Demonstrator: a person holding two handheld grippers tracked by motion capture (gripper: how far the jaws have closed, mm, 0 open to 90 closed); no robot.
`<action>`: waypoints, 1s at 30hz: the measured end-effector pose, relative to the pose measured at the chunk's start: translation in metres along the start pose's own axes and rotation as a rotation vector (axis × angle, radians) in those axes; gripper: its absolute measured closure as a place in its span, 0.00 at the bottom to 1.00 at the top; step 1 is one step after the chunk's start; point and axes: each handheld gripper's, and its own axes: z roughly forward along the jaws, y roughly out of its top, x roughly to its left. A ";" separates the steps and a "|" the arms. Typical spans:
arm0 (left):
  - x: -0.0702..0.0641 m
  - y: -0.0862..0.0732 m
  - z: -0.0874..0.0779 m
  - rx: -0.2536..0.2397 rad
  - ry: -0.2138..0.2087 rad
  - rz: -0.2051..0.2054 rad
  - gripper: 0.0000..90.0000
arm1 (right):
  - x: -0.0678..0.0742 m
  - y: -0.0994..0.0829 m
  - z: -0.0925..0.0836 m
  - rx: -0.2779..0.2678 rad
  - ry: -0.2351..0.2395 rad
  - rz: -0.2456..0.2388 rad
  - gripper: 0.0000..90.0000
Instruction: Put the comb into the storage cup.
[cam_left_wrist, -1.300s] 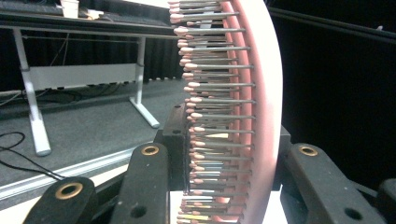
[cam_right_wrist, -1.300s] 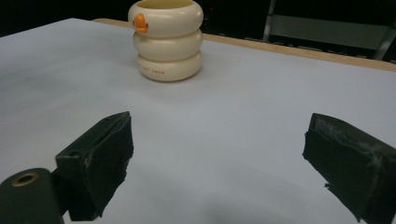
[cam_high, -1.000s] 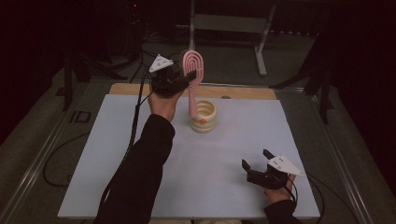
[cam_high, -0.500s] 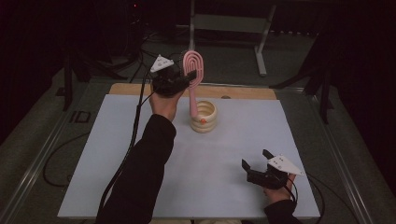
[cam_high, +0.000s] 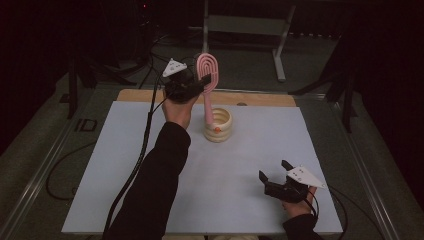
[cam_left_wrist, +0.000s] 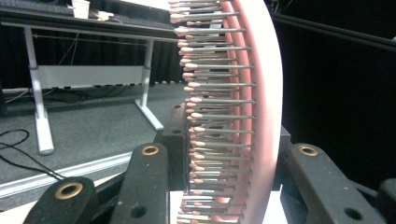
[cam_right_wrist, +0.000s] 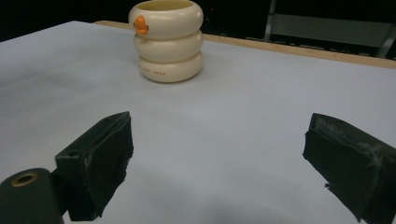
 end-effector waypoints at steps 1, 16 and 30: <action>0.000 0.000 0.000 0.000 0.000 0.000 0.72 | 0.000 0.000 0.000 0.001 0.002 0.001 0.09; 0.002 -0.003 0.007 -0.016 0.019 -0.021 0.72 | 0.000 0.000 0.000 0.000 0.001 0.001 0.09; -0.001 -0.010 0.016 -0.039 0.031 -0.031 0.72 | 0.000 0.000 0.000 -0.001 0.000 0.006 0.09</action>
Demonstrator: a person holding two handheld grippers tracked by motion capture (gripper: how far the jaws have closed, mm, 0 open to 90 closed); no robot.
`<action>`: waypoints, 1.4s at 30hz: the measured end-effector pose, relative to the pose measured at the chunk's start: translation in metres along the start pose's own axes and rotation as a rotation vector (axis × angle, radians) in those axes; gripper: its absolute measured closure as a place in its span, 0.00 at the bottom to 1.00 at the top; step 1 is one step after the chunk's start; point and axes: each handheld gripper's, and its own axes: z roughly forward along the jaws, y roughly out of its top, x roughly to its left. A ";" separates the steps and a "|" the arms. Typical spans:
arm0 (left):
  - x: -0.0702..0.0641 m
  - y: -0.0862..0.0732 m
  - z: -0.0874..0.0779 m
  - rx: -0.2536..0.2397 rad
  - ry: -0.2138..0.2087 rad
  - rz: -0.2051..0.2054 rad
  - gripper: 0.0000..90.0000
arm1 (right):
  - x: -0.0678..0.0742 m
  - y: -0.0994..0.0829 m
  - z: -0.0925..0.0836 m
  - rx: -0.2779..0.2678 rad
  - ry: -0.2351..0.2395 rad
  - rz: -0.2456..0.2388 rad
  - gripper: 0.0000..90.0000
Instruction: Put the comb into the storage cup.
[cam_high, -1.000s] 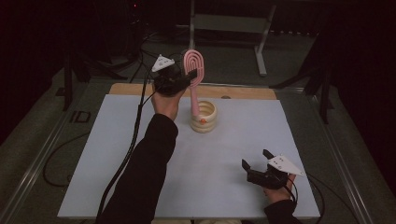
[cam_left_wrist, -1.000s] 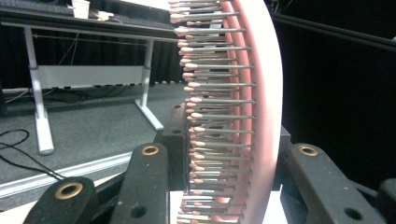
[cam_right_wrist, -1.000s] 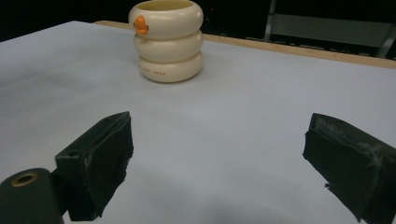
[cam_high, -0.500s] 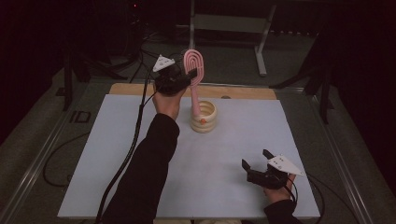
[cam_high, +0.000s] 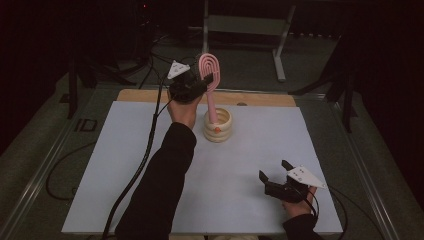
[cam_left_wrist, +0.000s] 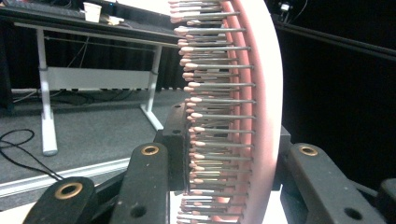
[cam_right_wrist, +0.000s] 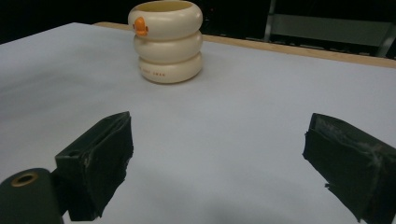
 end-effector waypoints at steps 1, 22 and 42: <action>0.000 -0.001 0.001 0.000 0.001 -0.001 0.72 | 0.000 0.000 0.000 0.000 0.001 0.001 0.09; 0.000 -0.009 0.010 0.008 0.007 -0.006 0.72 | 0.001 0.000 0.000 -0.002 0.002 0.002 0.09; 0.003 -0.016 0.019 0.019 0.017 -0.013 0.72 | 0.000 0.000 0.000 -0.004 0.009 0.008 0.09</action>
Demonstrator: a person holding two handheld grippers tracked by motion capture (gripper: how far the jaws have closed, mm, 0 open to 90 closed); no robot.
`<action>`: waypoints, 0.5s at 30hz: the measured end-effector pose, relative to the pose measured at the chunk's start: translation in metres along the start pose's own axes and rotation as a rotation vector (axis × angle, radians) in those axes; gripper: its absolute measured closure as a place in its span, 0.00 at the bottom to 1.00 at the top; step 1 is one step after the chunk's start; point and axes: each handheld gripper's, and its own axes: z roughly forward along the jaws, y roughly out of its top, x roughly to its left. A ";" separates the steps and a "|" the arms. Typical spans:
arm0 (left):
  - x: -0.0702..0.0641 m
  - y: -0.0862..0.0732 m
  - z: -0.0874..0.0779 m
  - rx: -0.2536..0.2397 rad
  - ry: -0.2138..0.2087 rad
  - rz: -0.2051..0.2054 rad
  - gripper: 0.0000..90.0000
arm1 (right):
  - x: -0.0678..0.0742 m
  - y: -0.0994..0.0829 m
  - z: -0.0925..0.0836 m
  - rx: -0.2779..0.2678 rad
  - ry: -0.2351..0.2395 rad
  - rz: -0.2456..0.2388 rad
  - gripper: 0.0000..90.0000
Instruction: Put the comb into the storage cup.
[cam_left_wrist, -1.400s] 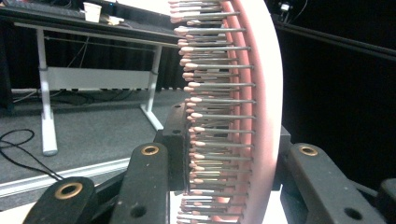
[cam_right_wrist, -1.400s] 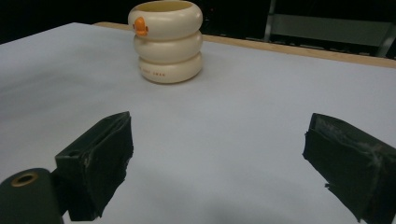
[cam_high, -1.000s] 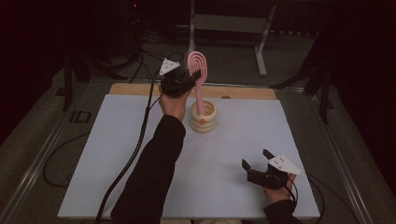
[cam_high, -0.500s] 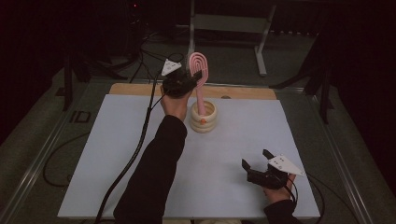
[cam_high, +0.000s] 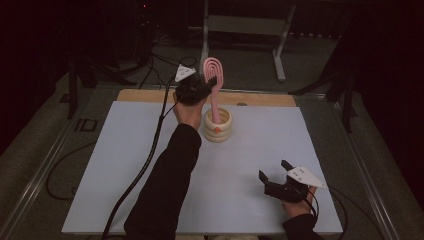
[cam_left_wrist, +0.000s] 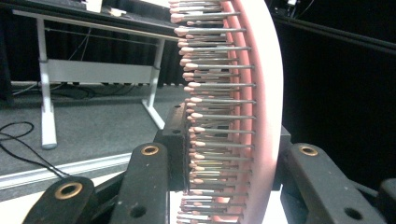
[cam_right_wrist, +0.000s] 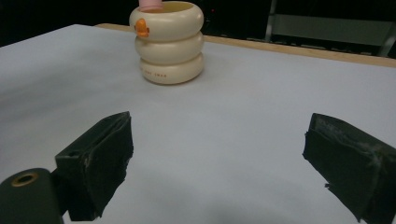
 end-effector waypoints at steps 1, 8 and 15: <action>0.000 0.000 0.000 0.000 0.001 -0.002 0.72 | 0.000 0.000 0.000 0.000 0.000 0.000 0.09; 0.001 -0.001 0.003 -0.004 0.000 -0.004 0.72 | 0.000 0.000 0.000 -0.001 -0.001 0.002 0.09; 0.002 -0.003 0.004 -0.001 0.001 -0.006 0.72 | 0.000 0.000 0.000 -0.001 -0.003 0.004 0.09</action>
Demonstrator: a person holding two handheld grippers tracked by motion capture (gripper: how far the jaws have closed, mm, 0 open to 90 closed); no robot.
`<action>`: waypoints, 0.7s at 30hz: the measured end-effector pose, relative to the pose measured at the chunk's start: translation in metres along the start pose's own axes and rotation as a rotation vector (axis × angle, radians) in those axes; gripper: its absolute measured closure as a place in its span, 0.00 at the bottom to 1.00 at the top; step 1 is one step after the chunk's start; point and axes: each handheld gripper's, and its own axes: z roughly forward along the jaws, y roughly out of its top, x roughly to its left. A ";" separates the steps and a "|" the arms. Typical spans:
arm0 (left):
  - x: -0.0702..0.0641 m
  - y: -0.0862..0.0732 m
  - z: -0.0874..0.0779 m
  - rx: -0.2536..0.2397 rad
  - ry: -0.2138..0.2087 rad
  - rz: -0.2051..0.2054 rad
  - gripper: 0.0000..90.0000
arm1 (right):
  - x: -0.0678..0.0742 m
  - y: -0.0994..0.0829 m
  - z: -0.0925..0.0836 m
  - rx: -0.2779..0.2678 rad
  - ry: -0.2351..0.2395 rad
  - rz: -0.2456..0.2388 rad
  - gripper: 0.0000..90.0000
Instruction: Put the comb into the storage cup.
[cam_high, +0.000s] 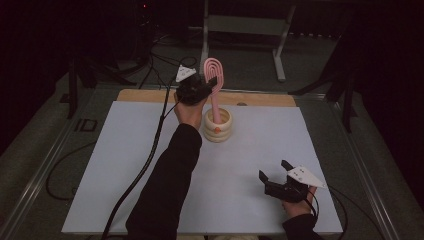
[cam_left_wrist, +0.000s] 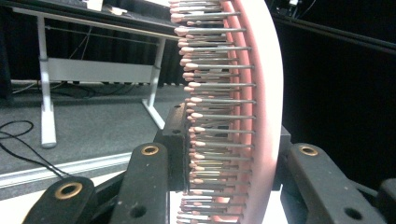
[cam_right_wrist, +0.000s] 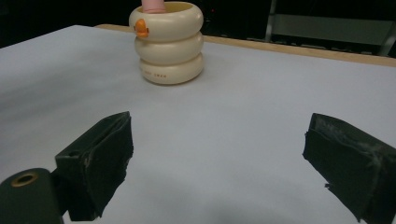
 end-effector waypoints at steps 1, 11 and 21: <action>0.000 0.000 0.000 -0.001 -0.001 0.000 0.72 | 0.000 0.000 0.000 0.000 0.001 0.000 0.09; -0.002 -0.004 0.004 0.000 -0.007 0.005 0.72 | 0.000 0.000 0.000 -0.002 0.003 0.001 0.09; -0.004 -0.008 0.008 0.004 -0.007 0.010 0.72 | 0.000 0.000 0.000 -0.003 0.000 0.006 0.09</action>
